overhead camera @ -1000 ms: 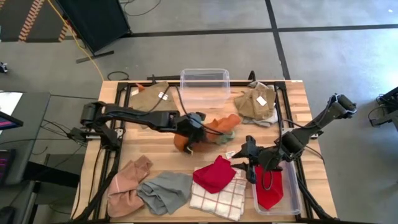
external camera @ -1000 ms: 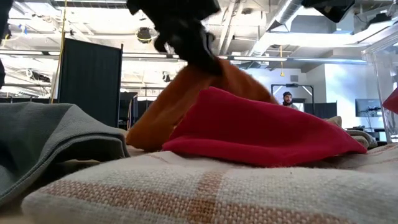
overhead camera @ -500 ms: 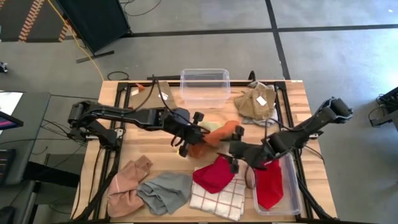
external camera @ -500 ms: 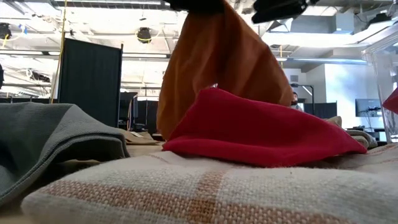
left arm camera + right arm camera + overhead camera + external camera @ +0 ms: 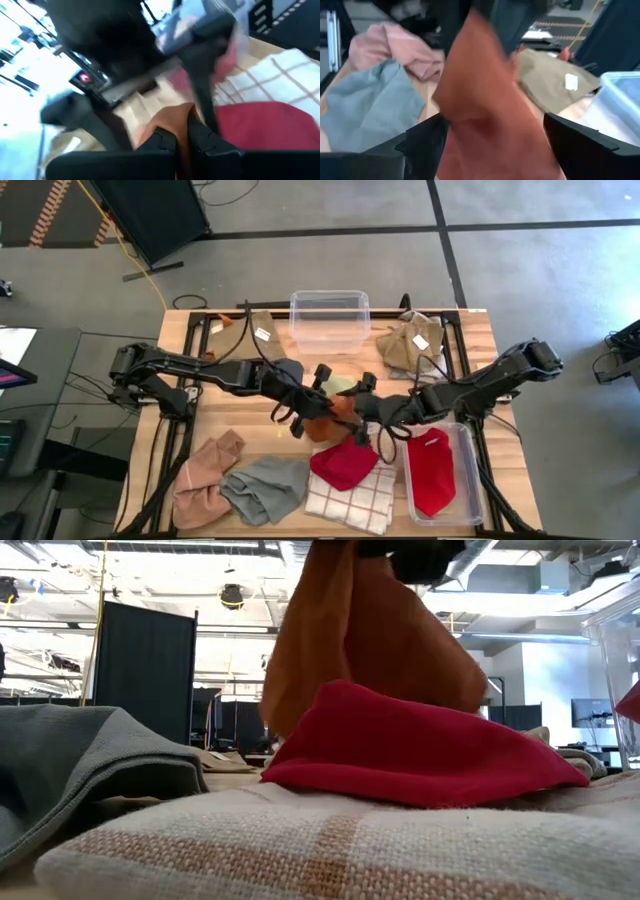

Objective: Sort towels by color in basket
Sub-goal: Put the orange towel into the bottom transparent bin

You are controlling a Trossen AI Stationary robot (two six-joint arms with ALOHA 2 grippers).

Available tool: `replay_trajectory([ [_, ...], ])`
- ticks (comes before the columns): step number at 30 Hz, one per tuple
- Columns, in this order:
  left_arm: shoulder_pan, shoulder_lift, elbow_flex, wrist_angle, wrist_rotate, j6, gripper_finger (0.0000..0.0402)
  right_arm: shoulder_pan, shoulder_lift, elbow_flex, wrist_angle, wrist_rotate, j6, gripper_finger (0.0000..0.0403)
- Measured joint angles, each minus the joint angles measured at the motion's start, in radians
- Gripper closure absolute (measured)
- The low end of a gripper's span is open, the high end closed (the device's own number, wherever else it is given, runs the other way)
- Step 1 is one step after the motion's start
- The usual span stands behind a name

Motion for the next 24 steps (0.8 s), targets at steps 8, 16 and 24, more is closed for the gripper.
replay_trajectory([
  [8, -0.001, 0.0, 0.0, 0.116, -0.005, 0.071, 0.0399, -0.017, 0.093, 0.0, 0.106, -0.042, -0.007, 0.0039],
  [16, -0.006, -0.001, 0.0, 0.132, -0.003, 0.084, 0.0398, -0.035, 0.107, -0.001, 0.268, -0.067, -0.056, 0.0053],
  [24, -0.039, 0.001, -0.002, 0.206, -0.009, 0.133, 0.0398, -0.054, 0.104, 0.001, 0.288, -0.07, -0.042, 0.0117],
])
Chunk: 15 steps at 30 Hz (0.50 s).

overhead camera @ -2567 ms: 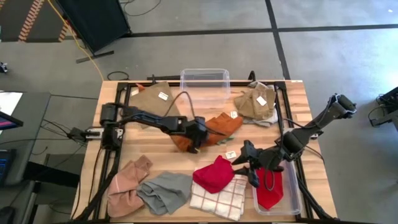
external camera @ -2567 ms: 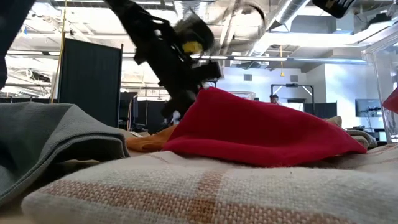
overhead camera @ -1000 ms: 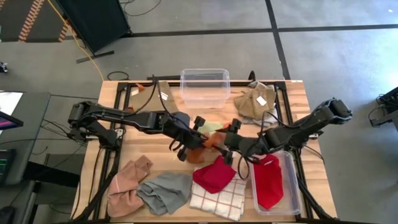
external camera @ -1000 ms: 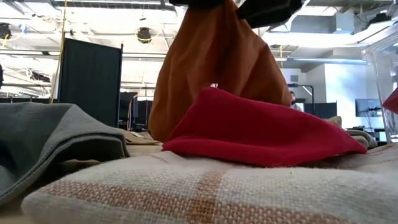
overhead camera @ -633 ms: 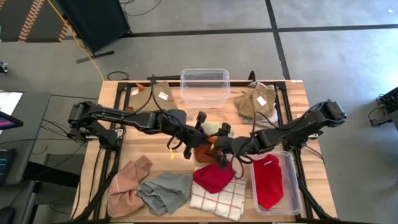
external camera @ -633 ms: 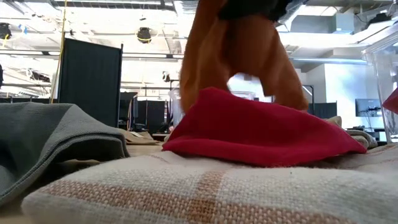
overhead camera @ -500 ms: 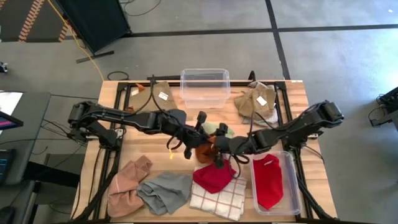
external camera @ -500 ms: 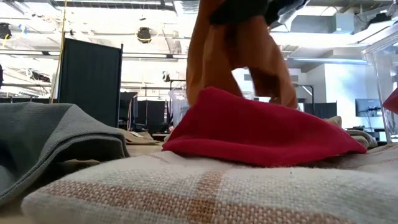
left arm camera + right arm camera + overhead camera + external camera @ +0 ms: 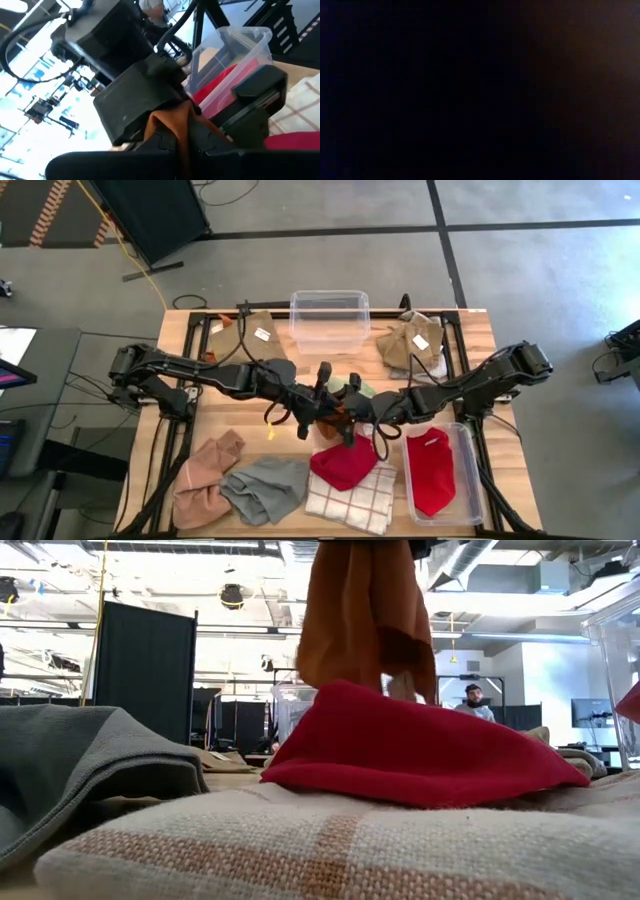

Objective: Sort towels by color in basket
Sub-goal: Put the orange towel into the bottom transparent bin

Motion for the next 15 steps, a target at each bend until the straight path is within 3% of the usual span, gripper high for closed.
replay_trajectory([
  [10, -0.03, -0.033, 0.0, 0.022, -0.002, 0.019, 0.0398, 0.0, 0.0, 0.002, 0.007, -0.002, -0.006, 0.0196],
  [15, -0.051, -0.052, -0.001, 0.019, -0.011, 0.021, 0.0398, 0.0, 0.001, 0.003, 0.008, -0.003, -0.027, 0.0257],
])
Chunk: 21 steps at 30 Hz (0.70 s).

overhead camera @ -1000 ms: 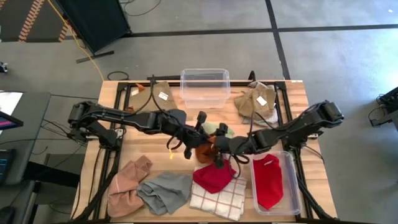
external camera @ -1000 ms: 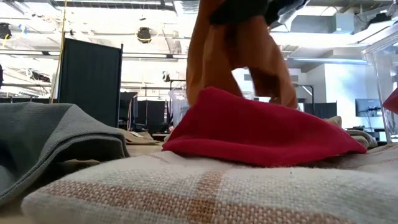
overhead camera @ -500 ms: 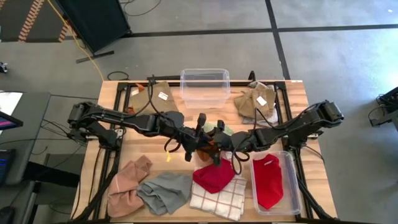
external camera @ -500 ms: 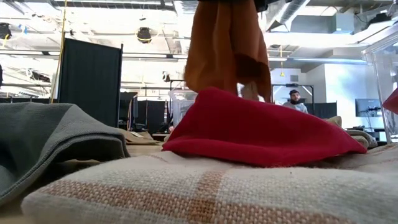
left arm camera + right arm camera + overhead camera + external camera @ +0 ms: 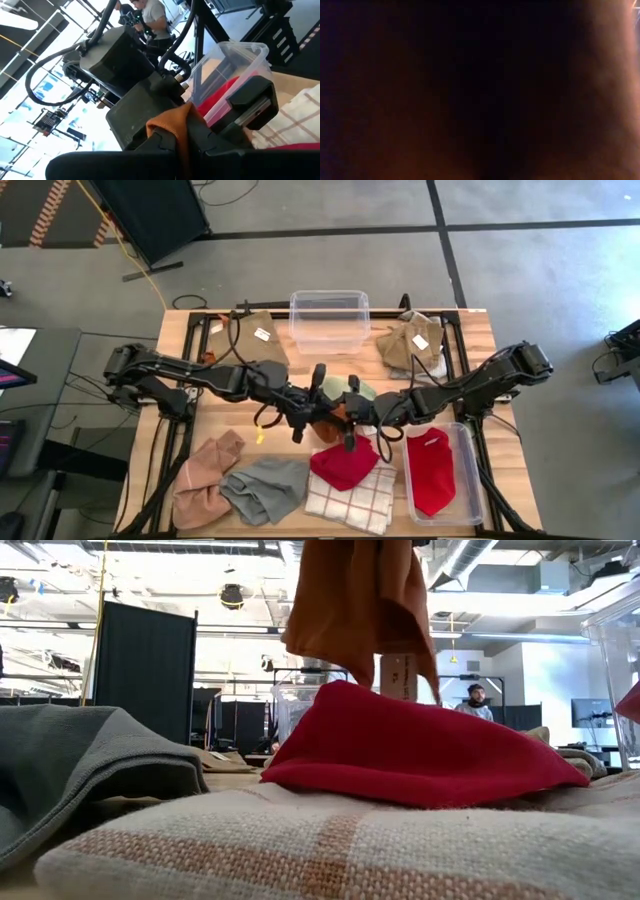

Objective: Sort towels by color in basket
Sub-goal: Put the orange towel into the bottom transparent bin

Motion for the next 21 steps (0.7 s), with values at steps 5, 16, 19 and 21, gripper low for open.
replay_trajectory([
  [5, -0.027, -0.012, 0.002, -0.043, 0.017, 0.0, 0.0398, 0.0, 0.0, -0.004, -0.009, 0.008, -0.033, 0.036],
  [16, -0.1, -0.011, 0.005, -0.203, -0.114, -0.037, 0.03, 0.031, -0.076, 0.064, -0.232, 0.081, -0.062, 0.0381],
  [19, -0.117, -0.011, 0.005, -0.23, -0.155, -0.069, 0.0255, 0.057, -0.117, 0.102, -0.328, 0.107, -0.064, 0.0381],
  [21, -0.121, -0.011, 0.005, -0.251, -0.167, -0.097, 0.0229, 0.08, -0.143, 0.134, -0.427, 0.126, -0.052, 0.0381],
])
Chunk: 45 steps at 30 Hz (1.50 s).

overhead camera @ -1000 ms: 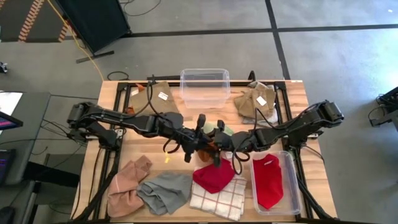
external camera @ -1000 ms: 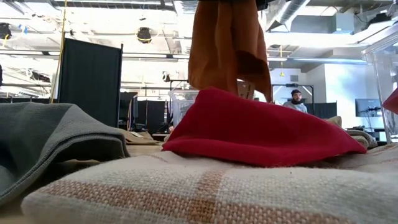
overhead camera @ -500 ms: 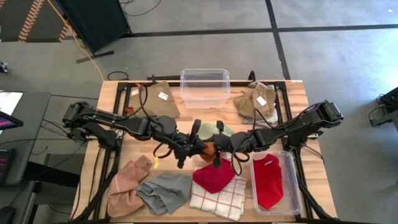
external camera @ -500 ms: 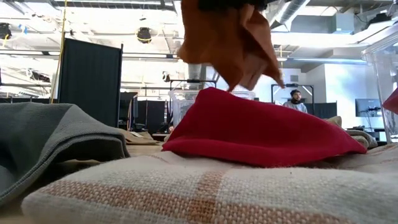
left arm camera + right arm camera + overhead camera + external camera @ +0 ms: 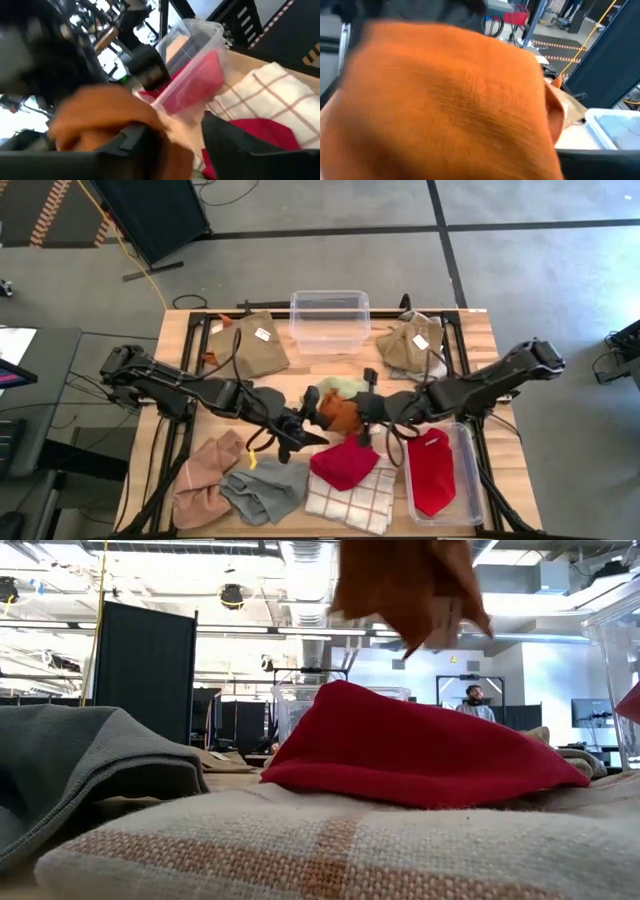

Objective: Sort towels by color in basket
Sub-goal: Put the orange towel into the bottom transparent bin

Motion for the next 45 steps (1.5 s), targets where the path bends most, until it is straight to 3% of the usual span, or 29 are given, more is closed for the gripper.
replay_trajectory([
  [6, -0.001, 0.0, 0.0, -0.142, -0.019, -0.119, 0.0183, 0.087, -0.05, 0.109, -0.298, 0.067, 0.12, 0.0381],
  [14, 0.0, 0.003, -0.052, -0.267, -0.018, -0.224, 0.0175, 0.271, -0.083, 0.259, -0.623, 0.078, 0.366, 0.0381],
  [27, -0.001, 0.003, -0.204, -0.207, -0.021, -0.291, 0.0177, 0.587, -0.056, 0.335, -1.075, 0.063, 1.079, 0.0378],
  [34, -0.001, 0.003, -0.258, -0.144, -0.021, -0.299, 0.0177, 0.663, 0.054, 0.335, -1.184, 0.029, 1.306, 0.0378],
  [45, -0.001, 0.003, -0.271, -0.133, -0.021, -0.339, 0.0177, 0.687, 0.272, 0.335, -1.217, -0.092, 1.45, 0.0377],
])
